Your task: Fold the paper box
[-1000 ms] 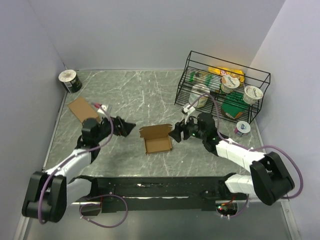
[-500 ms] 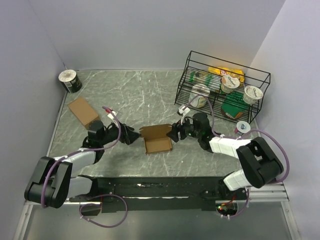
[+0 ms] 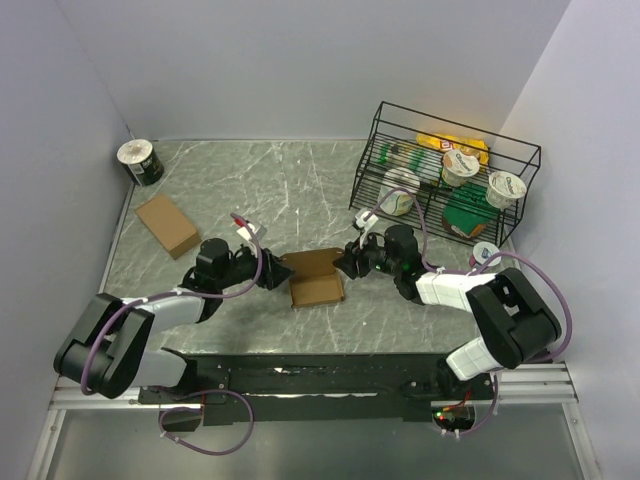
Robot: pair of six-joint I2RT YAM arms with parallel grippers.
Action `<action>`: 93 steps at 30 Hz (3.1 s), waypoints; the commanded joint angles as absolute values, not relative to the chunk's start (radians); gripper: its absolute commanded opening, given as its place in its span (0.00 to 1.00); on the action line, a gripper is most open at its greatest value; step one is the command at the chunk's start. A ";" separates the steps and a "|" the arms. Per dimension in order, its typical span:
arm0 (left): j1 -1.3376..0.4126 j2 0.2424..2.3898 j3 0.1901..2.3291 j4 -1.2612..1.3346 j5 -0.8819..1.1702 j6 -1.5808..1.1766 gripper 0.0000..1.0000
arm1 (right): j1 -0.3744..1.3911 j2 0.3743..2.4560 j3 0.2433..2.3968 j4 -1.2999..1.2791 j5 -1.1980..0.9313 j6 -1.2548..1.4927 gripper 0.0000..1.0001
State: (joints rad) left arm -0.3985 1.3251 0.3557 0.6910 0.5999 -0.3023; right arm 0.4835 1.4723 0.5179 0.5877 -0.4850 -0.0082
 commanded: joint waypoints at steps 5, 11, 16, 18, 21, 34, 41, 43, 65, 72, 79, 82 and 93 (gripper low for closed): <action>-0.434 1.319 0.391 0.709 0.486 -0.258 0.46 | 0.479 1.489 0.523 0.646 -0.497 -0.037 0.41; -0.466 1.319 0.402 0.663 0.433 -0.241 0.25 | 0.479 1.493 0.526 0.646 -0.503 -0.038 0.32; -0.489 1.321 0.403 0.657 0.402 -0.245 0.16 | 0.479 1.485 0.525 0.646 -0.503 -0.041 0.23; -0.505 1.328 0.413 0.647 0.388 -0.245 0.13 | 0.480 1.483 0.525 0.640 -0.500 -0.044 0.20; -0.535 1.325 0.420 0.634 0.336 -0.238 0.11 | 0.485 1.468 0.514 0.644 -0.494 -0.043 0.17; -0.650 1.319 0.488 0.520 0.026 -0.281 0.01 | 0.583 1.401 0.492 0.606 -0.304 -0.043 0.00; -0.701 1.308 0.526 0.474 -0.107 -0.357 0.01 | 0.776 1.356 0.469 0.612 0.070 -0.023 0.00; -0.715 1.310 0.535 0.472 -0.144 -0.370 0.01 | 0.802 1.353 0.474 0.609 0.170 -0.006 0.00; -0.900 1.358 0.522 0.537 -0.422 -0.560 0.01 | 0.994 1.405 0.495 0.678 0.636 0.118 0.00; -0.937 1.384 0.537 0.540 -0.494 -0.604 0.01 | 1.028 1.433 0.505 0.675 0.726 0.172 0.00; -0.953 1.404 0.546 0.545 -0.506 -0.614 0.01 | 1.040 1.447 0.512 0.657 0.762 0.195 0.00; -0.953 1.384 0.535 0.548 -0.502 -0.608 0.01 | 1.040 1.437 0.497 0.667 0.804 0.183 0.00; -0.904 1.214 0.502 0.483 -0.318 -0.488 0.73 | 1.039 1.385 0.338 0.989 0.785 -0.047 0.00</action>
State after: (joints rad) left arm -0.9352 1.3006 0.5087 0.4831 -0.4374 -0.5110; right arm 1.0359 1.4136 0.3637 0.8040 0.7856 0.0566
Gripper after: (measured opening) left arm 0.649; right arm 0.031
